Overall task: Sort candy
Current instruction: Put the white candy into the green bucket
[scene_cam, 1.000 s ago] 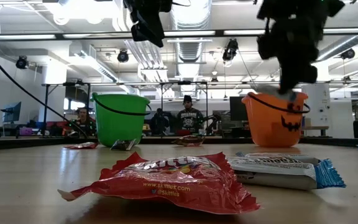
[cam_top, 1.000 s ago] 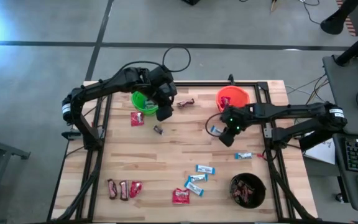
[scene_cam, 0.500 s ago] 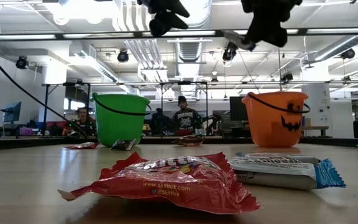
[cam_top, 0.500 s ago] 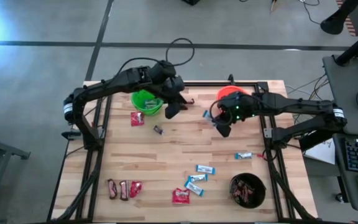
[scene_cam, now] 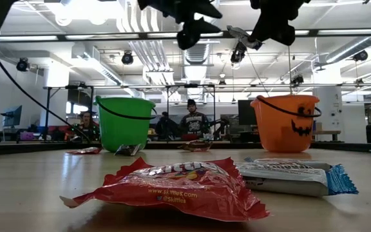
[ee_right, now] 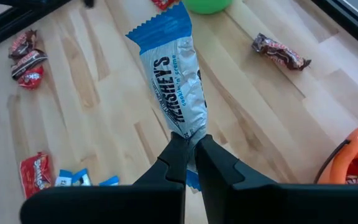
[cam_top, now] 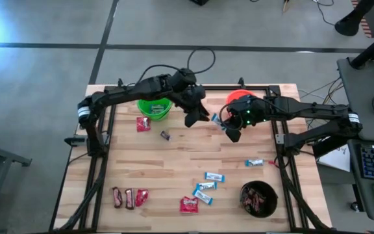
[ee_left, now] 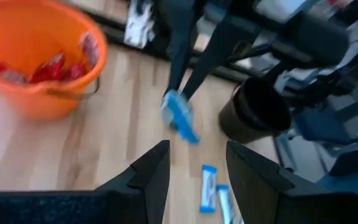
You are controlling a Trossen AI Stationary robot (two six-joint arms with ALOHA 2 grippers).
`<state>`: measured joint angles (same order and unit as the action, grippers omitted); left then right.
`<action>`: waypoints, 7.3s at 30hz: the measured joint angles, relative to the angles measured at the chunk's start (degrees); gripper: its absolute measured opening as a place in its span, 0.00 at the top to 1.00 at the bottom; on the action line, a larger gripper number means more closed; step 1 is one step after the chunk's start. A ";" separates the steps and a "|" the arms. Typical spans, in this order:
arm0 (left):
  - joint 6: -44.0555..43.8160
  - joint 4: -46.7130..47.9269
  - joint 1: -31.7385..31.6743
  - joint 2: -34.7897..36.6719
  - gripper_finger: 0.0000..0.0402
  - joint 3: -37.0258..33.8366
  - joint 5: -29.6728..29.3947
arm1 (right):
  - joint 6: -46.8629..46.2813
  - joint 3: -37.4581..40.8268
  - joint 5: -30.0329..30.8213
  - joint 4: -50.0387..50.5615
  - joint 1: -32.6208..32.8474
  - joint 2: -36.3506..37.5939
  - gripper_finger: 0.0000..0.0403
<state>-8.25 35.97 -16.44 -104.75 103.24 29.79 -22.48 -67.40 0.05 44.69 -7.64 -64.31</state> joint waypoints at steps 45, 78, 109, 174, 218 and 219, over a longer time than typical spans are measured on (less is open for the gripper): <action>-2.34 -4.45 0.30 -1.95 0.65 -0.33 1.30 | 1.44 -2.82 0.24 -5.52 0.09 -1.85 0.97; 1.75 -4.45 0.25 -1.82 0.98 -0.22 2.26 | 2.12 -4.48 -0.11 -3.65 0.13 -4.06 0.97; 14.30 22.15 -2.42 -1.71 0.98 6.16 -15.85 | 5.23 -4.55 -1.33 -2.22 0.09 -3.93 0.67; 22.53 45.48 -19.72 -1.10 0.60 3.24 -12.89 | -3.13 -3.18 0.96 7.73 0.50 -5.82 0.62; 14.68 46.78 -7.15 0.65 0.58 26.87 -12.44 | -3.41 -3.08 -4.97 0.79 18.98 -29.41 0.54; 14.64 46.96 -7.13 0.65 0.58 26.86 -12.89 | -3.48 -3.08 -5.07 0.37 19.29 -29.65 0.54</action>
<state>6.39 82.93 -23.57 -104.09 130.10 16.90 -25.96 -70.48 -5.02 45.06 11.65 -93.97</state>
